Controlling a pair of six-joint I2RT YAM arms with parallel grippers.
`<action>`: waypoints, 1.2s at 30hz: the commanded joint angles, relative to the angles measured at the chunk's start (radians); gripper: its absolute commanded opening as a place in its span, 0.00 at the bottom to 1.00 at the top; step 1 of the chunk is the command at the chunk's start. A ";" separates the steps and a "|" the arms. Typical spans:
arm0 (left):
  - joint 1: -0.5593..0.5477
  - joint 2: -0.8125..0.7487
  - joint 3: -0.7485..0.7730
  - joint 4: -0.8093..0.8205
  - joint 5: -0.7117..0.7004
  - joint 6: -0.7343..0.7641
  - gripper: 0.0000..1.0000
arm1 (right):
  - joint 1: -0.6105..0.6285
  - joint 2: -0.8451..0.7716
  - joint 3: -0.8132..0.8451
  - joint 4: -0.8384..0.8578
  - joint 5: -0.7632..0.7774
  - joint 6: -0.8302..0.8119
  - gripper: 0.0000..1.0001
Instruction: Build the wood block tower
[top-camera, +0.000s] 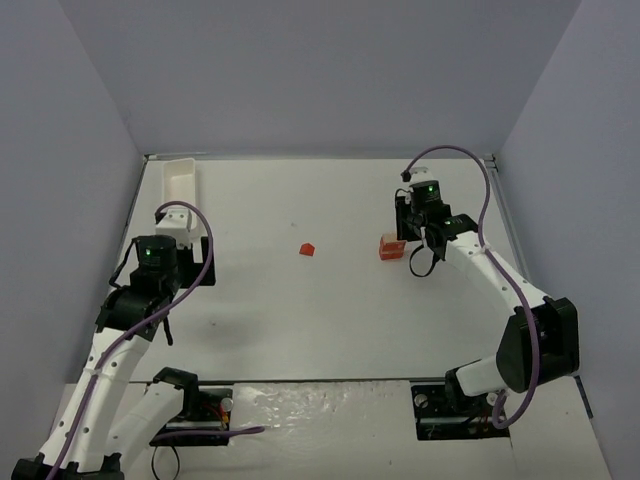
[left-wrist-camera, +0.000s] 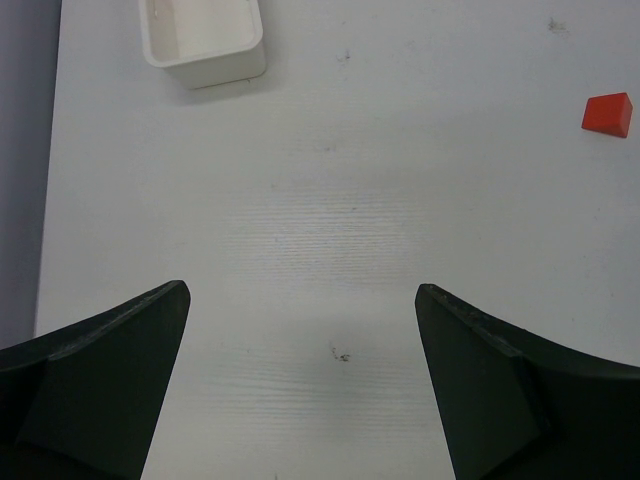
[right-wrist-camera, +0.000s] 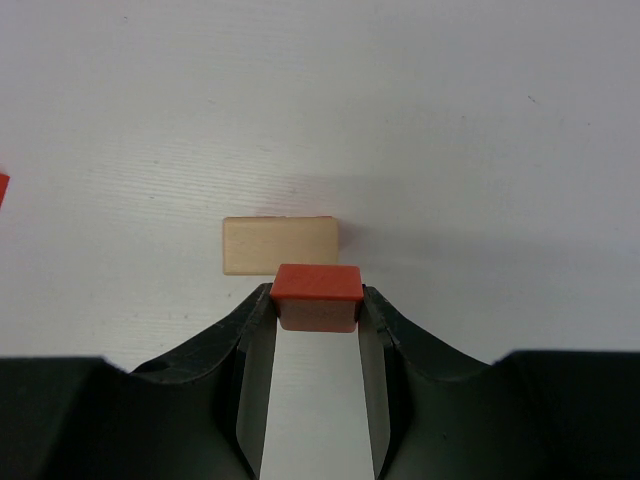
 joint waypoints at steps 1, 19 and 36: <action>0.001 0.010 0.017 0.050 0.002 -0.001 0.95 | -0.056 -0.017 0.033 -0.023 -0.071 -0.040 0.00; 0.003 0.018 0.019 0.052 0.004 0.001 0.95 | -0.108 0.082 0.080 -0.022 -0.149 -0.073 0.01; 0.003 0.021 0.019 0.052 0.005 0.001 0.95 | -0.095 0.123 0.089 -0.001 -0.138 -0.058 0.05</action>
